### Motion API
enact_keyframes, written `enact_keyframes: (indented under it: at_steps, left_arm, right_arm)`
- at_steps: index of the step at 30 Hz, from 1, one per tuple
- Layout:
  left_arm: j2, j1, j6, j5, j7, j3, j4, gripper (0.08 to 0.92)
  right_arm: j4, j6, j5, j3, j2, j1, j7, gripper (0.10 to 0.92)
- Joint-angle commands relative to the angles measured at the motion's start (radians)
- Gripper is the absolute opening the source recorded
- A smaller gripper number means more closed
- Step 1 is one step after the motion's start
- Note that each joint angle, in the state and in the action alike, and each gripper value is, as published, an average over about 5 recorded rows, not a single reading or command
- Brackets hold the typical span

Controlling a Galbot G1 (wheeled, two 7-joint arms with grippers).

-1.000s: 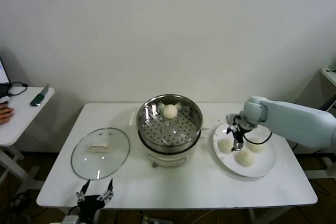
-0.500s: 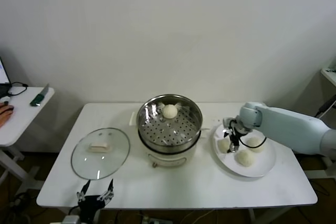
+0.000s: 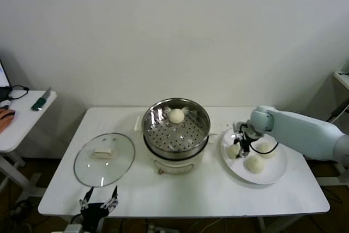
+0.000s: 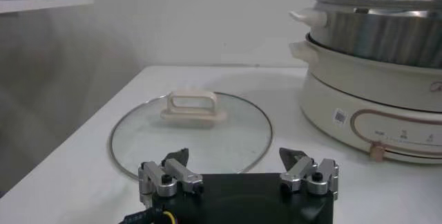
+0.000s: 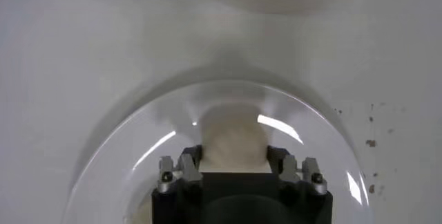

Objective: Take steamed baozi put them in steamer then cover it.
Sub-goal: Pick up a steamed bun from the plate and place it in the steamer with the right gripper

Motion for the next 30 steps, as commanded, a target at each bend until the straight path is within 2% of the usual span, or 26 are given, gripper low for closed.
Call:
enact_keyframes:
  at_steps: [1,10,18,25,30]
  left_arm:
    - [-0.002,0.0,0.0,0.0,0.0,0.0,-0.002,0.823]
    - [0.004,0.0,0.004,0.0,0.001,-0.001,-0.01,0.823]
    - [0.026,0.0,0.003,-0.006,0.0,-0.009,-0.013,0.823]
    - [0.038,0.003,-0.001,-0.015,0.0,-0.012,-0.019,0.823]
    - [0.038,0.004,-0.004,-0.016,-0.001,-0.012,-0.02,0.823]
  right_arm:
    - [0.022,0.009,0.022,-0.039,-0.012,0.085,-0.031,0.616]
    - [0.171,0.052,0.192,-0.35,-0.046,0.536,-0.099,0.611]
    - [0.281,0.066,0.36,-0.469,0.033,0.876,-0.162,0.611]
    - [0.346,0.023,0.506,-0.4,0.189,0.936,-0.133,0.611]
    - [0.348,-0.019,0.544,-0.325,0.315,0.859,-0.073,0.611]
